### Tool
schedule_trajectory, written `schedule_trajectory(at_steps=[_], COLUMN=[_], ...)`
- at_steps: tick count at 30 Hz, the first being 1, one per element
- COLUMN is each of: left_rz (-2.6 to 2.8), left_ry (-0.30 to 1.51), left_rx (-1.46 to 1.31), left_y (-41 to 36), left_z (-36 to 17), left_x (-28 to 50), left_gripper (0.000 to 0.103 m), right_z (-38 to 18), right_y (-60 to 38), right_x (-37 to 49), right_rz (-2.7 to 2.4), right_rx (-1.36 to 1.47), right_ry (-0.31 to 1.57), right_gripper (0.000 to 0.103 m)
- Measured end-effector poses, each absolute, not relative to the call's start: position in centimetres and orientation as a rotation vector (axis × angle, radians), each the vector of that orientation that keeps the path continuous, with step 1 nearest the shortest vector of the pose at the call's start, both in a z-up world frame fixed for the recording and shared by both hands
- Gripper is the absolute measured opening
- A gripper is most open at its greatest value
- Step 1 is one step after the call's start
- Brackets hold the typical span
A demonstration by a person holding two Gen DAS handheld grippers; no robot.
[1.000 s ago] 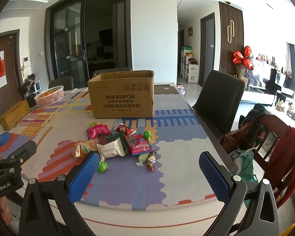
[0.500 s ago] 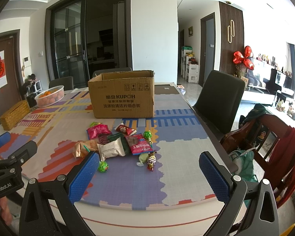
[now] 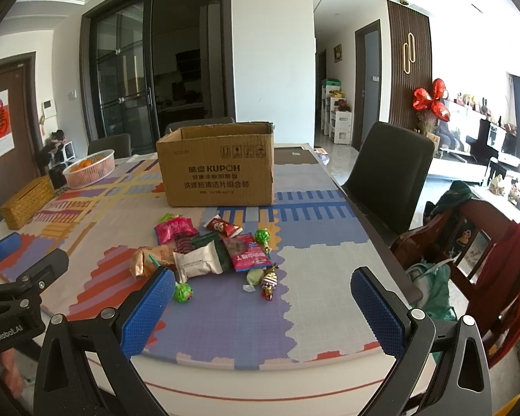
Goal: Organize snacks
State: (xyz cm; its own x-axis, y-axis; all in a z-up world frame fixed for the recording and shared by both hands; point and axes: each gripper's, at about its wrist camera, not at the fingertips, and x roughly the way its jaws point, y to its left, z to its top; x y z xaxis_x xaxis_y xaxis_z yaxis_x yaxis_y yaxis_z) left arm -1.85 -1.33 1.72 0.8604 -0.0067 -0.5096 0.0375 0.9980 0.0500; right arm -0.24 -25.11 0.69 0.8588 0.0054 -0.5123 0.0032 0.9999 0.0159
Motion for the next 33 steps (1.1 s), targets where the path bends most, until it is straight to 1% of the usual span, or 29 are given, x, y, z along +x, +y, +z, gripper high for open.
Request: schedule_trajectory(at_steps=[10,17,22,23,25,26,27,32,33], left_rz=[-0.086,-0.178,-0.218,-0.227,-0.246,-0.255,-0.266,-0.292,-0.295], left_ry=[0.594,0.691,0.748,0.760,0.780,0.788,0.797,0.857,0.867], left_rx=[0.087,0.071,0.066,0.063,0.049,0.041,0.036,0.020,0.017], left_y=[-2.8,-4.0,-5.1,-5.3,-5.6,-5.7,-5.9,-6.6,-6.8], left_z=[0.0,-2.2,-4.0,-4.3,-4.7,-5.0,-5.2,-6.6,-6.9], left_x=[0.2,3.3,4.7,5.0,5.6,5.9,6.2,7.8,8.1], left_gripper=[0.102,0.090,0.084,0.081,0.078,0.075,0.074,0.063,0.062], right_z=[-1.1,-3.1,-4.2,-4.4,-4.9,-5.2,-5.5,-6.8,-7.1], right_y=[-25.8,-26.2,-26.7,-26.8,-27.1,-27.2,-27.3,-27.4,-27.4], right_x=[1.3,3.1,4.6,4.9,5.6,6.0,6.3,7.8,8.0], right_rz=[0.015,-0.001,0.002,-0.001,0.008,0.008,0.013,0.036,0.044], right_rx=[0.042,0.009,0.007,0.005,0.009,0.009,0.012,0.037,0.043], right_ry=[0.598,0.631,0.655,0.664,0.679,0.691,0.699,0.752,0.762], right_gripper=[0.103,0.101,0.095,0.091,0.087,0.084,0.080,0.069,0.067])
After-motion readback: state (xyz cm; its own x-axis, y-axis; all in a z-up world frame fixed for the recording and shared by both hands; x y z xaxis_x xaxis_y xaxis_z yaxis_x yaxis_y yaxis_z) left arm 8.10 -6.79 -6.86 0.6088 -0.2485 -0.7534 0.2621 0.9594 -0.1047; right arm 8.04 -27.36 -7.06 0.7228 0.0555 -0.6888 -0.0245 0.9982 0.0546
